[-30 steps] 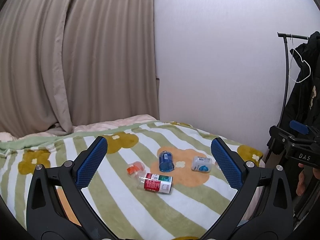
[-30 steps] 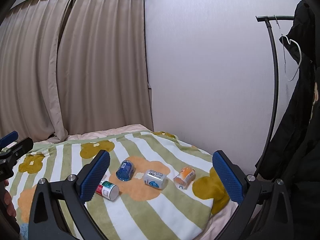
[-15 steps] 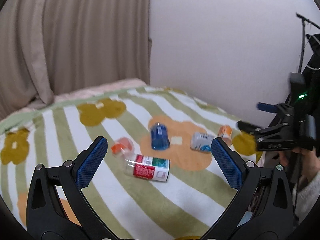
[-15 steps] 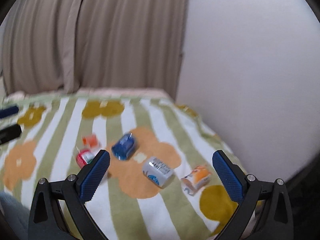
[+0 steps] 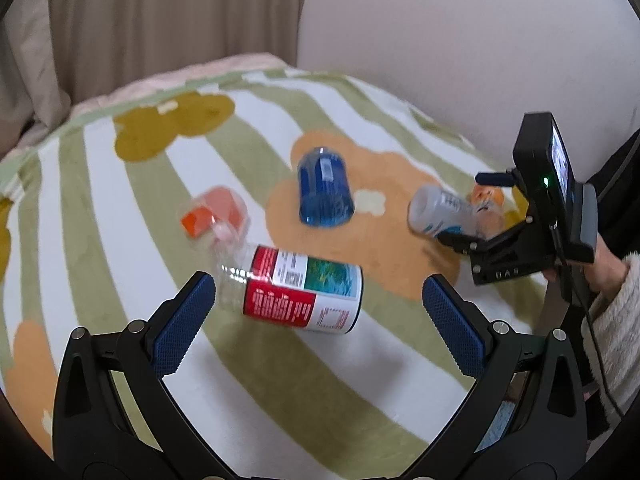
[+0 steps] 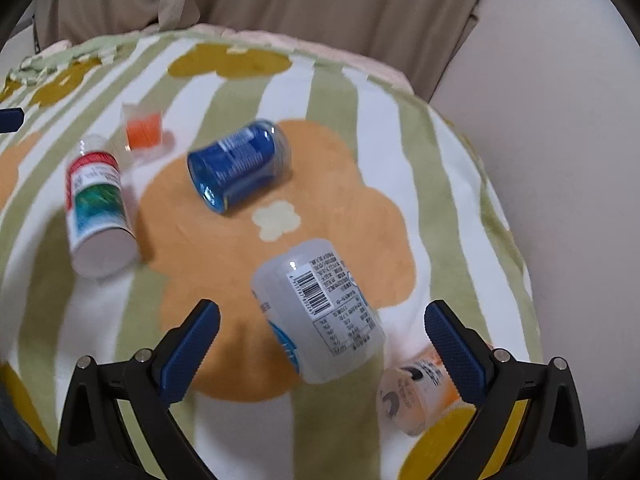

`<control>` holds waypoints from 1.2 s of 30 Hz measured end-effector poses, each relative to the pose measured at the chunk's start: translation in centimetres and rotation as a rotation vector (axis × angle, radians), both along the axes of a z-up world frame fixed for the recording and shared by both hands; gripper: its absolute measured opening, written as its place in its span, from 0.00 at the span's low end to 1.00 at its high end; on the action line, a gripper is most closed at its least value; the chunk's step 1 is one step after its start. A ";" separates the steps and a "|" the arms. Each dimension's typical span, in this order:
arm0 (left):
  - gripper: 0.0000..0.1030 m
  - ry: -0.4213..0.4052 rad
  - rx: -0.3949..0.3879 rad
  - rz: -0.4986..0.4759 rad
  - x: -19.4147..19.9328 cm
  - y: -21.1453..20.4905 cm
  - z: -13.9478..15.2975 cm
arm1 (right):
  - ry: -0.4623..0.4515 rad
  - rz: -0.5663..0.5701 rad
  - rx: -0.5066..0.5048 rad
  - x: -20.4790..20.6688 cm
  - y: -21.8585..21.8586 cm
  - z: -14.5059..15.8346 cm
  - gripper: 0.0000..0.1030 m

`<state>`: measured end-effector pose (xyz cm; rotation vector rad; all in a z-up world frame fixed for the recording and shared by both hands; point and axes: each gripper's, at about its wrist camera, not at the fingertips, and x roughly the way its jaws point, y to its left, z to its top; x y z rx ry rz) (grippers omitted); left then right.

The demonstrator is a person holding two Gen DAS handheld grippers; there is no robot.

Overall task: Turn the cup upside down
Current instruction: 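Move the right tool to the white barcode container and close on it, then lift the white container off the bedspread with the right tool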

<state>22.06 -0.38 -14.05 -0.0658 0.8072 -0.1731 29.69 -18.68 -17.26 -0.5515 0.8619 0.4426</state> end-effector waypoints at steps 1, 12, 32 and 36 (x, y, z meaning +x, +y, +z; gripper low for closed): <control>1.00 0.015 -0.003 -0.001 0.2 0.0 -0.5 | 0.004 0.002 -0.006 0.3 0.1 -0.2 0.99; 1.00 0.041 -0.032 0.027 0.3 1.6 -1.8 | 0.036 0.058 -0.136 0.8 1.7 -2.9 0.62; 1.00 -0.012 -0.114 0.136 -7.4 6.0 3.9 | 0.215 0.068 0.043 -9.8 9.3 -1.6 0.61; 1.00 -0.011 -0.123 0.143 -7.9 6.0 4.0 | 0.251 0.045 0.046 -9.4 9.6 -2.7 0.61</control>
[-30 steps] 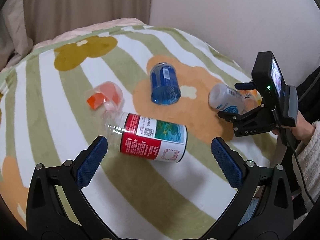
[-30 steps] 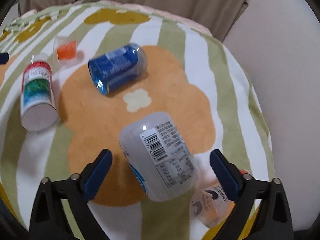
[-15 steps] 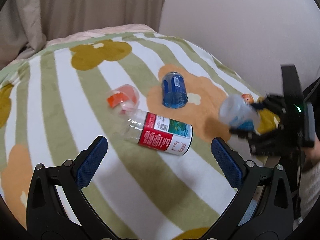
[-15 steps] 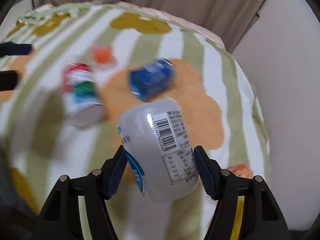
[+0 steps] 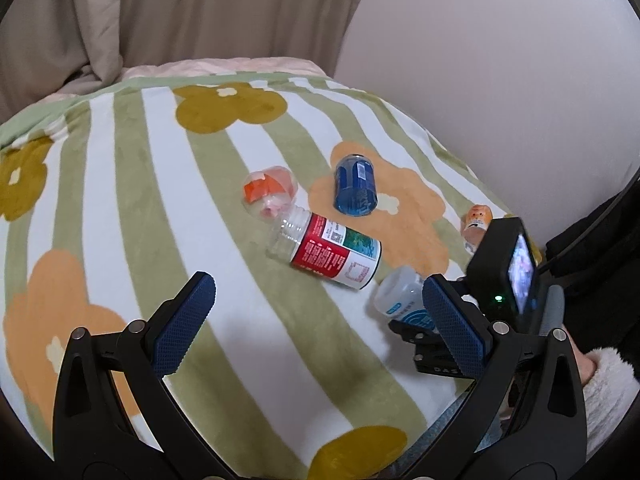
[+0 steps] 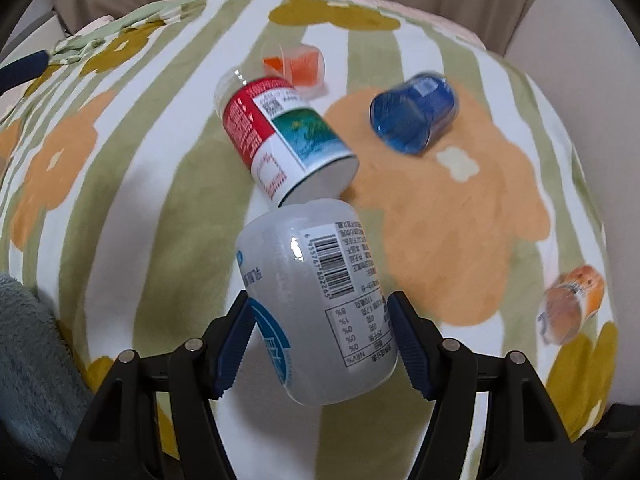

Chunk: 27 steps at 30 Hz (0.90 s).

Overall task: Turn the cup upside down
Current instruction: 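Lift the white container off the bedspread with the right tool, then close the left tool on the white container while the right tool opens and releases it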

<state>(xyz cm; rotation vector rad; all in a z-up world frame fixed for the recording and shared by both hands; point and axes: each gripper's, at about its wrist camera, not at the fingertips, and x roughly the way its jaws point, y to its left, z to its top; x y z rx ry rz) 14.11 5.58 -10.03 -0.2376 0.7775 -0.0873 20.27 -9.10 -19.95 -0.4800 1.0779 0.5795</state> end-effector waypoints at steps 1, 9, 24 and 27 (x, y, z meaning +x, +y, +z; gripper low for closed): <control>1.00 -0.001 0.000 0.001 -0.1 -0.1 0.0 | 0.002 0.000 -0.003 -0.1 0.0 -0.1 0.61; 1.00 0.012 -0.004 0.011 -0.3 -0.8 -0.1 | 0.023 -0.021 0.045 0.0 -0.3 -0.7 0.71; 1.00 0.194 -0.239 0.049 3.6 -6.0 -4.6 | -0.325 -0.183 0.284 -8.3 -10.8 7.7 1.00; 0.99 0.276 -0.264 0.098 5.8 -7.8 -7.5 | -0.413 -0.201 0.326 -10.9 -12.4 8.8 1.00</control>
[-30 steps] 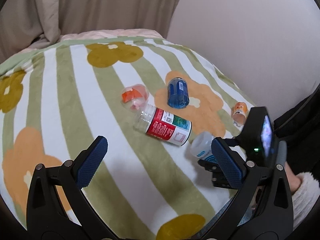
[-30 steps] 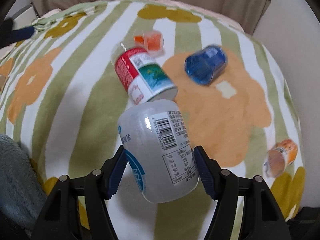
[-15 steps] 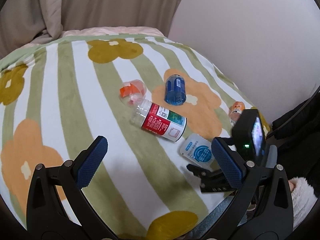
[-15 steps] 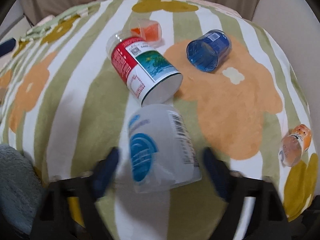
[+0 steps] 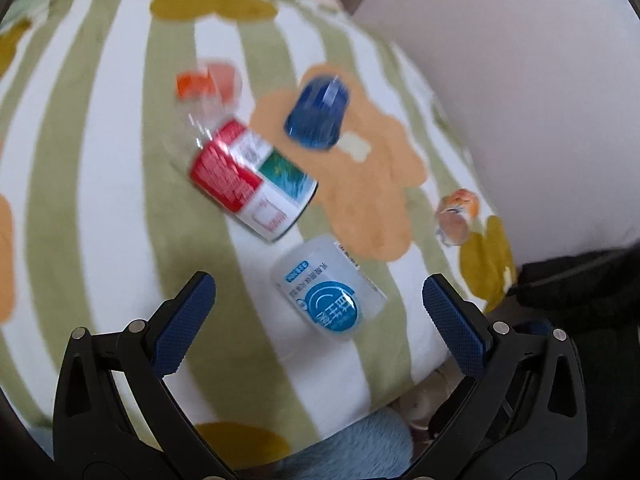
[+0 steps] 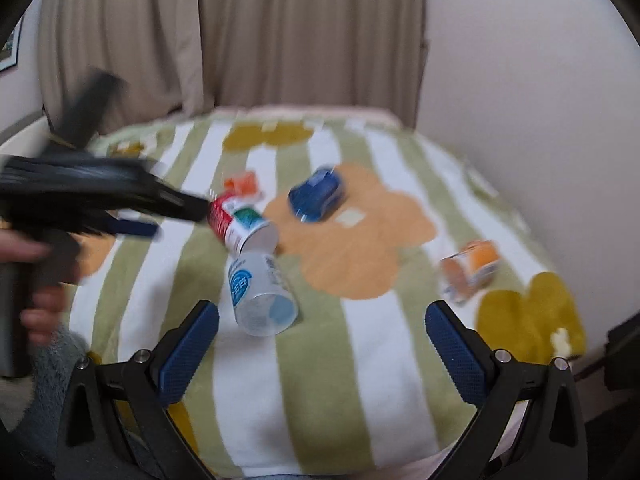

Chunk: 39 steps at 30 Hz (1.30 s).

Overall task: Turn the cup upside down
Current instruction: 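Close the left tool on the white container while the right tool opens and releases it, then rotate the white container in the left tool so its open end faces down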

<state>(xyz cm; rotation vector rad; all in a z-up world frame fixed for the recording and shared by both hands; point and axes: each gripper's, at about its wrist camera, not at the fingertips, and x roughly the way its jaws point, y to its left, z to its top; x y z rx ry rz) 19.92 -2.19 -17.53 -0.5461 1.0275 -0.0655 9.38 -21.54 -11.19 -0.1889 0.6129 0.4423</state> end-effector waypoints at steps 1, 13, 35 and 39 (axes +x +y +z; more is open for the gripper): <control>0.98 0.034 -0.022 0.018 0.6 -0.4 -1.1 | -0.012 -0.004 0.010 -0.5 -0.3 0.1 1.00; 0.68 0.216 -0.185 0.033 3.5 -2.2 -7.4 | -0.084 -0.003 0.124 -5.3 -2.9 -0.4 1.00; 0.71 0.394 0.555 -0.875 5.0 -8.9 -5.5 | -0.096 -0.033 0.294 -5.6 -4.3 0.4 1.00; 1.00 0.386 0.487 -0.775 5.2 -8.0 -4.2 | -0.101 -0.039 0.315 -5.6 -4.7 0.5 1.00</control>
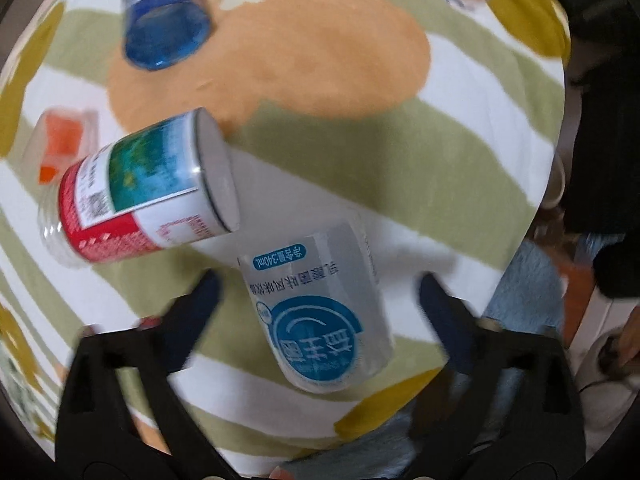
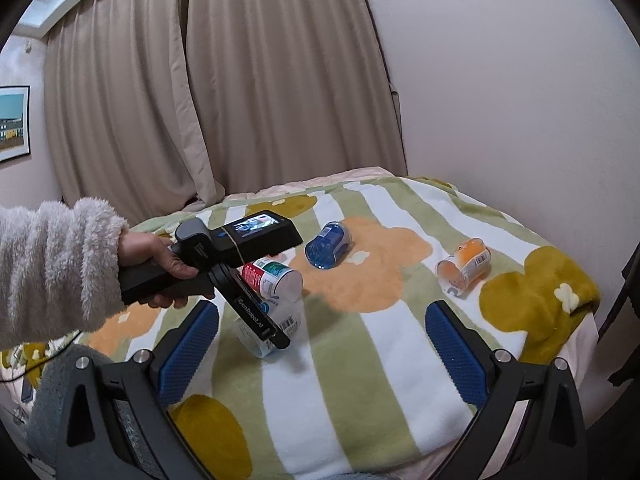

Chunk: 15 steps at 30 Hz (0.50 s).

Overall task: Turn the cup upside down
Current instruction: 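Rotate the white container in the left tool so its open end faces down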

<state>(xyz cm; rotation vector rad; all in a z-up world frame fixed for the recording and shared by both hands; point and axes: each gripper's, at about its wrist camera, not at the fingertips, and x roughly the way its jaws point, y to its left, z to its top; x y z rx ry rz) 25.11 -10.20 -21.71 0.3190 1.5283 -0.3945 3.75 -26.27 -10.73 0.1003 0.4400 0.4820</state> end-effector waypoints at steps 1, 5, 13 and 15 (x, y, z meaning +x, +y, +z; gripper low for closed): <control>1.00 0.001 -0.026 0.043 0.2 0.4 0.5 | 0.000 -0.002 0.001 0.0 0.0 0.0 1.00; 1.00 0.007 -0.062 0.174 1.1 1.8 1.3 | -0.009 -0.003 0.001 0.1 0.1 0.1 1.00; 0.90 0.075 -0.162 0.257 2.3 3.3 0.2 | -0.018 0.001 -0.045 -0.3 0.7 0.2 1.00; 0.76 0.081 -0.160 0.252 2.2 3.6 0.1 | -0.010 0.001 -0.038 -0.2 0.5 0.0 1.00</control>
